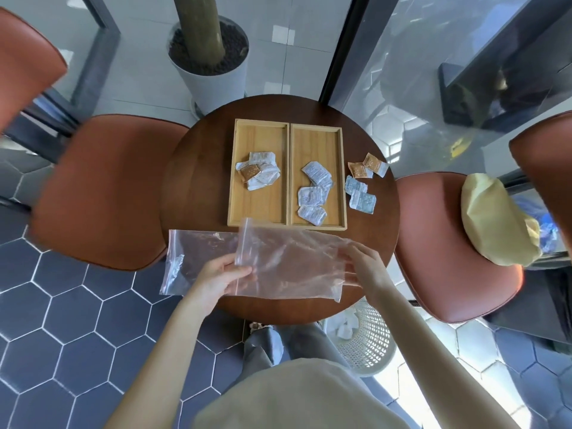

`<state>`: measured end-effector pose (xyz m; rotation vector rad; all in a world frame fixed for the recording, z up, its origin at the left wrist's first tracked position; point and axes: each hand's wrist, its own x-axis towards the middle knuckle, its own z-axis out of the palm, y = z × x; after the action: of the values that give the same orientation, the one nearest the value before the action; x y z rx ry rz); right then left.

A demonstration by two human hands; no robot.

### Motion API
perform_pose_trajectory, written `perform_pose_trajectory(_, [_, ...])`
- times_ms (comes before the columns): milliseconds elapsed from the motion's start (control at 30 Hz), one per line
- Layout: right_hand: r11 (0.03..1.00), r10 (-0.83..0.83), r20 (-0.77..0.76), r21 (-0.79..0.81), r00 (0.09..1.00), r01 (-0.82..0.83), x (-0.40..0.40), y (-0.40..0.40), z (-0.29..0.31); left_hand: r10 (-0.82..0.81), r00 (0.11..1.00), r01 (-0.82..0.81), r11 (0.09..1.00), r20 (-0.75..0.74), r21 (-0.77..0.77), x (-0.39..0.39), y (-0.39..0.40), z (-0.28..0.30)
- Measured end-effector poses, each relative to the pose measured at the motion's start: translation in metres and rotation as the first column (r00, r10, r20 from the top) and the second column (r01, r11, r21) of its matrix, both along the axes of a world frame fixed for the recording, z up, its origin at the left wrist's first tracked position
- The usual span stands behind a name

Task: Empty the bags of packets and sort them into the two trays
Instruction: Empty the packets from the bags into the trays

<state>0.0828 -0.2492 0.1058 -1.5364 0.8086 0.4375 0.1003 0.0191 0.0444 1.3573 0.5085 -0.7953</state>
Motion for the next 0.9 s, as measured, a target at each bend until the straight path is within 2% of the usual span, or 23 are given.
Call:
perform_pose_trajectory(67, [0.997,-0.001,0.019,-0.074,1.000,0.002,0.002,0.004,-0.005,0.006,1.000,-0.006,1.000,-0.004,0.020,-0.007,0.012,0.001])
perform_pose_trajectory(167, [0.999,0.022,0.012,-0.034,1.000,-0.021,0.002,0.015,-0.014,0.009,1.000,-0.008,0.999,-0.019,0.035,-0.013,0.035,0.004])
perform_pose_trajectory(233, [0.998,-0.025,0.000,0.061,1.000,0.025,0.000,0.030,-0.023,0.033,0.999,-0.032,0.998,-0.010,0.050,-0.015,0.049,0.005])
perform_pose_trajectory(333, [0.914,-0.155,-0.087,0.366,0.984,0.176,-0.001,0.058,-0.039,0.122,0.992,-0.123,0.989,0.007,0.078,-0.016,0.068,0.003])
perform_pose_trajectory(400, [0.854,-0.062,-0.203,0.497,0.977,0.158,-0.002,0.077,-0.047,0.186,0.982,-0.186,0.978,0.006,0.092,-0.016,0.080,-0.001])
perform_pose_trajectory(433, [0.862,0.035,-0.229,0.500,0.973,0.086,-0.003,0.086,-0.050,0.210,0.978,-0.209,0.972,0.004,0.107,-0.016,0.085,-0.003])
perform_pose_trajectory(500, [0.909,0.196,-0.227,0.407,0.954,-0.090,-0.004,0.102,-0.057,0.242,0.970,-0.241,0.958,0.014,0.157,-0.017,0.095,-0.008])
perform_pose_trajectory(567, [0.949,0.225,-0.223,0.272,0.948,-0.161,-0.005,0.113,-0.064,0.263,0.964,-0.264,0.942,0.032,0.207,-0.018,0.103,-0.013])
perform_pose_trajectory(767, [0.997,0.077,-0.075,0.036,0.994,-0.074,-0.005,0.134,-0.088,0.267,0.947,-0.321,0.837,0.181,0.444,-0.016,0.112,-0.024])
perform_pose_trajectory(833, [0.989,0.119,-0.068,-0.083,0.991,-0.125,-0.005,0.140,-0.097,0.170,0.960,-0.271,0.766,0.223,0.583,-0.014,0.106,-0.028])
perform_pose_trajectory(900, [0.969,0.164,-0.075,-0.176,0.984,-0.175,-0.004,0.144,-0.104,0.019,0.957,-0.240,0.619,0.291,0.748,-0.012,0.098,-0.030])
